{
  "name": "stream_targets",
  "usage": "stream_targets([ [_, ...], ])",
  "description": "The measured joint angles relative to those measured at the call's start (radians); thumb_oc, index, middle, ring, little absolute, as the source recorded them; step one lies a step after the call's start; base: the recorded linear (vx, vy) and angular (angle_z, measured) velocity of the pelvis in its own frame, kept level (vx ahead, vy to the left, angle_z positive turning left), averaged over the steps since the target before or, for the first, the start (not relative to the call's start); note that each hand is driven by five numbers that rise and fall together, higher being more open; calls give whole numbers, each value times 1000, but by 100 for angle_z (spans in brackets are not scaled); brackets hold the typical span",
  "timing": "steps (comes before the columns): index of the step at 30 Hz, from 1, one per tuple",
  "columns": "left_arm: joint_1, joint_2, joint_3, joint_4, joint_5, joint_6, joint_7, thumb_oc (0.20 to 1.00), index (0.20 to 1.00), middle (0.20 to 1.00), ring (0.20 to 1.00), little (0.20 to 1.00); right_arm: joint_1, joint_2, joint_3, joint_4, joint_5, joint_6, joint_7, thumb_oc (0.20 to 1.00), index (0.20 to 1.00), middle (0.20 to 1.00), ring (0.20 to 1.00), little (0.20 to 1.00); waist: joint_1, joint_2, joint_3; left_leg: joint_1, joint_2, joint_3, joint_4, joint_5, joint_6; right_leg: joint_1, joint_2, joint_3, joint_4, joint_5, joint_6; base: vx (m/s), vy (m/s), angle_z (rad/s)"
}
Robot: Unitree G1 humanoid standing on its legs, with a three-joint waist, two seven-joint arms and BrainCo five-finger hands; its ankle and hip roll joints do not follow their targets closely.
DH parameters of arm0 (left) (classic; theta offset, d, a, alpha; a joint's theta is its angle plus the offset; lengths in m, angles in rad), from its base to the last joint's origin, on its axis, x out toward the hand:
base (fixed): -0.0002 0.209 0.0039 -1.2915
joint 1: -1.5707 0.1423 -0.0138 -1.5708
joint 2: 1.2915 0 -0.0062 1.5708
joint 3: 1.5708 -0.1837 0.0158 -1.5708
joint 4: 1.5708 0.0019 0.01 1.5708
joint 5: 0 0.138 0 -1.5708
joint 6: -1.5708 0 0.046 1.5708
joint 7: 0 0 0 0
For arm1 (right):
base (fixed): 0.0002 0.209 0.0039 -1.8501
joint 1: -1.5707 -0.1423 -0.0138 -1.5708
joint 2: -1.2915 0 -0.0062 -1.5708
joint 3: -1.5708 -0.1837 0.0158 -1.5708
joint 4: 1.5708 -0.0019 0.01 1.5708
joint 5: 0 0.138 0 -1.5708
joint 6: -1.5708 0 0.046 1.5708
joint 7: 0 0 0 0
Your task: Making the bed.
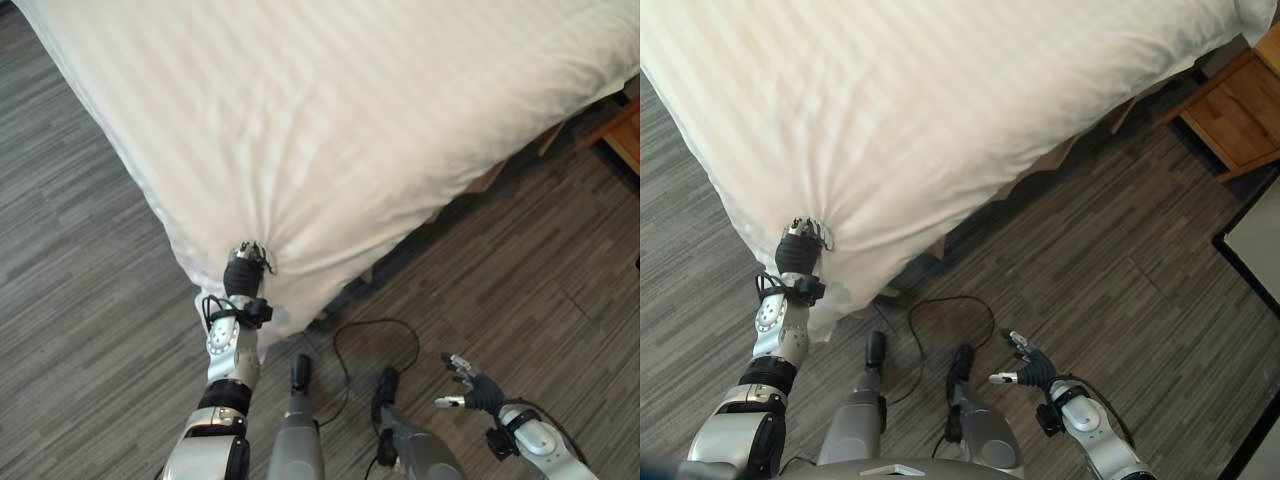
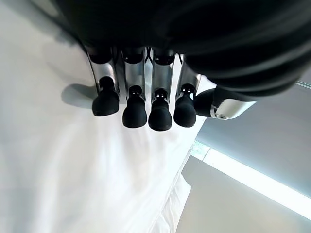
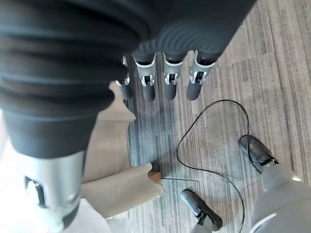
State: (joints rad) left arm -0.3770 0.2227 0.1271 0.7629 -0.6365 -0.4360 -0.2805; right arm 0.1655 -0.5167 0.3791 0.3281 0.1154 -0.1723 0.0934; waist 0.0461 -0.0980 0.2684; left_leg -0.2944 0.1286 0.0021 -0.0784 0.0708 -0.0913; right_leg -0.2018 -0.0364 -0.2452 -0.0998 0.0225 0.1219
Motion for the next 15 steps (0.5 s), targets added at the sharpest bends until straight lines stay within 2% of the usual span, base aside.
stream_targets([
  [2,21,-2,5,8,13,0,0,200,200,200,200,200,1,0,0,0,0,0,0,1000,1000,1000,1000,1000,5,4,0,1,0,-5,0,0,0,3,0,-5,0,0,-1,9,-16,7],
  [5,121,31,110,366,12,172,96,200,200,200,200,200,-15,3,1,-2,0,1,2,1000,1000,1000,1000,1000,2,17,11,4,-1,-15,-1,0,0,7,0,-17,0,-1,-5,8,-22,9],
  [7,269,60,142,511,12,251,145,200,200,200,200,200,-27,4,-3,-10,0,1,2,1000,1000,1000,1000,1000,-4,-14,55,4,-1,-21,0,1,0,7,0,-23,0,0,-15,1,-7,17],
  [8,409,63,164,587,13,295,164,200,200,200,200,200,-26,6,-28,-12,0,8,2,1000,1000,1000,1000,1000,23,-41,112,-2,-5,-37,8,3,-1,11,-5,-27,0,1,-26,-3,-20,29],
  [10,509,54,164,604,14,317,167,200,200,200,200,200,-21,7,-57,-6,0,21,2,1000,1000,1000,1000,1000,69,-46,134,-3,-13,-47,11,3,-1,18,-12,-36,0,-2,-42,-3,-17,26],
  [12,596,59,164,604,14,315,166,200,200,200,200,200,-40,22,-90,-7,-1,18,3,1000,1000,1000,1000,1000,103,-44,135,-1,-24,-60,12,3,-1,29,-21,-49,0,-4,-43,-23,20,22],
  [15,591,69,150,535,13,312,168,200,200,200,200,200,-52,25,-117,-8,-8,15,4,1000,1000,1000,1000,1000,103,-46,134,1,-36,-68,12,7,5,36,-34,-57,0,-3,-43,-14,-2,14],
])
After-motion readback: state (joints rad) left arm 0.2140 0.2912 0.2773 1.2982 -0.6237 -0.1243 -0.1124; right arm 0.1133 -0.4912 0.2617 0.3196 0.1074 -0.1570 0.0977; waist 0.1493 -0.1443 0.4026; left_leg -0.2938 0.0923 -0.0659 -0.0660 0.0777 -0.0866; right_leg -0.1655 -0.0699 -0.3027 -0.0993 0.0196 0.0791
